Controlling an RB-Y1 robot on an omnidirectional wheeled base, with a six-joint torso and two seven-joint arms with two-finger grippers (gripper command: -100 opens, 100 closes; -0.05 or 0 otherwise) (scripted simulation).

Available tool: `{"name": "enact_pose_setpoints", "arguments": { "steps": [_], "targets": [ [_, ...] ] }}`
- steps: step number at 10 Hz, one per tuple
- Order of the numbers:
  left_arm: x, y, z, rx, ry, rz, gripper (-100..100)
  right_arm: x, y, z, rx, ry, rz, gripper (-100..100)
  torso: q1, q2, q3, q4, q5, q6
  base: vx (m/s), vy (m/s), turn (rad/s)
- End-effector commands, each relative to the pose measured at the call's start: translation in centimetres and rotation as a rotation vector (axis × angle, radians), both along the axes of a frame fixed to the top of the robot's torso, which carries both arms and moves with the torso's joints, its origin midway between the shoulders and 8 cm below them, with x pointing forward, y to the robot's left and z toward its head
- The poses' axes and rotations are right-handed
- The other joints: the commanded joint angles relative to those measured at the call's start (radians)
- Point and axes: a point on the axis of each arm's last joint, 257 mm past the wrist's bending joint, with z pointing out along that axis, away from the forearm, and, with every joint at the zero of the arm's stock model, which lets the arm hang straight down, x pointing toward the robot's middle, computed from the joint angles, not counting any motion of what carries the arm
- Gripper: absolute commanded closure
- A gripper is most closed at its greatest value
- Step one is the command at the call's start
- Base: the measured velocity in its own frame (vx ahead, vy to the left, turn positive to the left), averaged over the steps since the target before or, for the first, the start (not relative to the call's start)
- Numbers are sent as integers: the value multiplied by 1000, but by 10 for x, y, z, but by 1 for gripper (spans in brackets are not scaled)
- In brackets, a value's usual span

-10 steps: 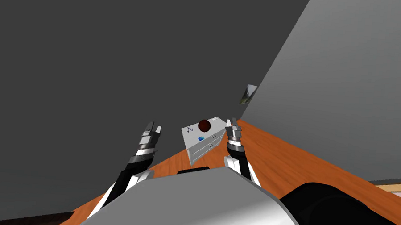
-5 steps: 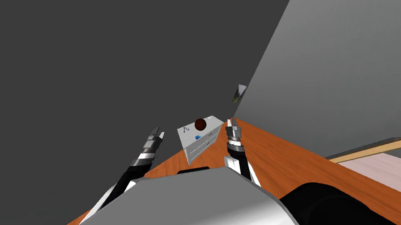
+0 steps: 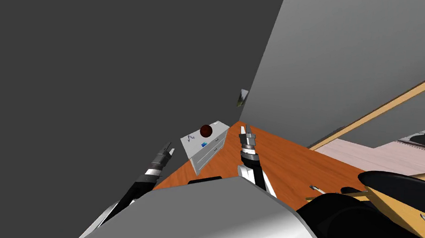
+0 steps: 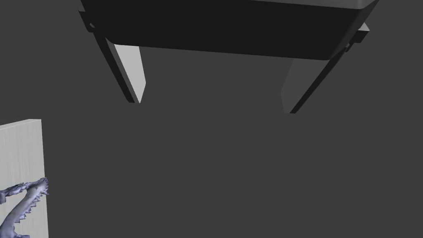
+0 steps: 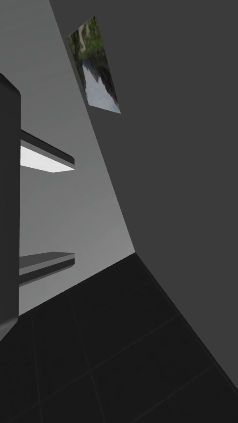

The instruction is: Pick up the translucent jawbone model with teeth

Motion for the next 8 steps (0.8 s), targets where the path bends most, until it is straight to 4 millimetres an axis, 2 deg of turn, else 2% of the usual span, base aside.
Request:
{"name": "enact_pose_setpoints", "arguments": {
  "steps": [1,2,4,5,6,8],
  "targets": [
    [-10,3,-18,2,42,-10,-100,0,0,0,0,0,0,0,0,0,0,0,0,0,-18,-7,-119],
    [-17,11,-38,2,101,-14,-100,0,0,0,0,0,0,0,0,0,0,0,0,-1,-10,-16,-165],
    [-35,28,-79,-2,219,-9,-100,0,0,0,0,0,0,0,0,-1,-1,0,0,0,-12,-30,-404],
    [-36,29,-79,5,221,-14,-100,0,0,0,0,0,0,0,0,-1,-1,0,0,0,-7,-13,-117],
    [-47,40,-98,8,281,-9,-100,0,0,0,0,0,0,0,0,-1,-1,0,0,-1,-2,-15,-219],
    [-72,65,-133,13,397,12,-100,0,0,0,0,0,0,0,0,-2,-1,0,0,0,6,-21,-440]
  ]
}}
